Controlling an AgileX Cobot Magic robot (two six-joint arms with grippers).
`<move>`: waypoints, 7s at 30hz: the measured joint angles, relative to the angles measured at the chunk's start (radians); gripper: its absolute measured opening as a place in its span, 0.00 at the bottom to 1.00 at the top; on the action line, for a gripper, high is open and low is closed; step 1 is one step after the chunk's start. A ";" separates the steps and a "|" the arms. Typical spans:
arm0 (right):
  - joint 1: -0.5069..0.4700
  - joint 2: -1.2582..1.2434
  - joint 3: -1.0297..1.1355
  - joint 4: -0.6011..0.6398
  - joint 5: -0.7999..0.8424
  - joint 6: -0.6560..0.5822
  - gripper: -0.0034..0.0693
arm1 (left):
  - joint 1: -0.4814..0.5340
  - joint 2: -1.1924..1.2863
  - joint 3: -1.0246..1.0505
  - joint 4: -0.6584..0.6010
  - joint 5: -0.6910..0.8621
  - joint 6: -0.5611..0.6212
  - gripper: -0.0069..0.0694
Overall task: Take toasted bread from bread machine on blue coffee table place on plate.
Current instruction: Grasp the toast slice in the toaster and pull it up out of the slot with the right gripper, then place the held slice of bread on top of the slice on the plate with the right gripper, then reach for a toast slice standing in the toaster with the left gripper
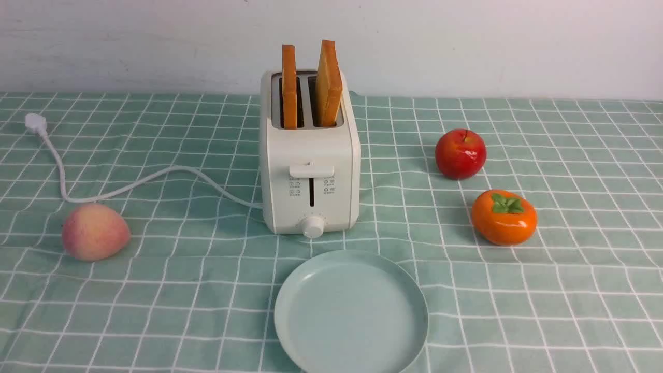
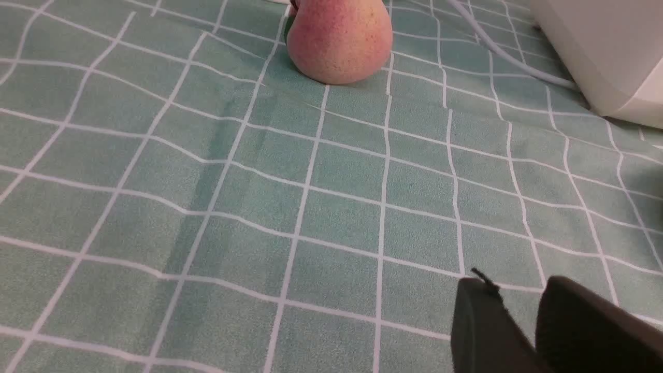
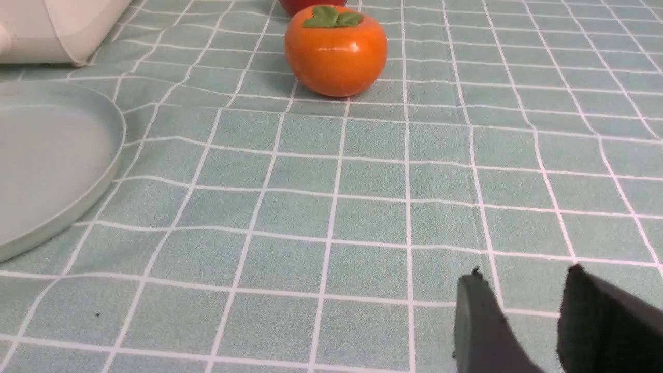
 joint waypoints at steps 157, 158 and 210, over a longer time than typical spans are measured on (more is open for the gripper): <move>0.409 1.705 -2.052 -0.446 0.693 0.407 0.19 | 0.000 0.830 -0.827 -0.367 0.450 -0.038 0.40; 0.398 1.696 -2.030 -0.404 0.802 0.419 0.19 | 0.000 0.830 -0.827 -0.369 0.451 -0.038 0.40; 0.228 1.084 -1.231 0.358 0.594 -0.002 0.80 | -0.096 1.454 -1.550 -0.687 0.519 0.357 0.75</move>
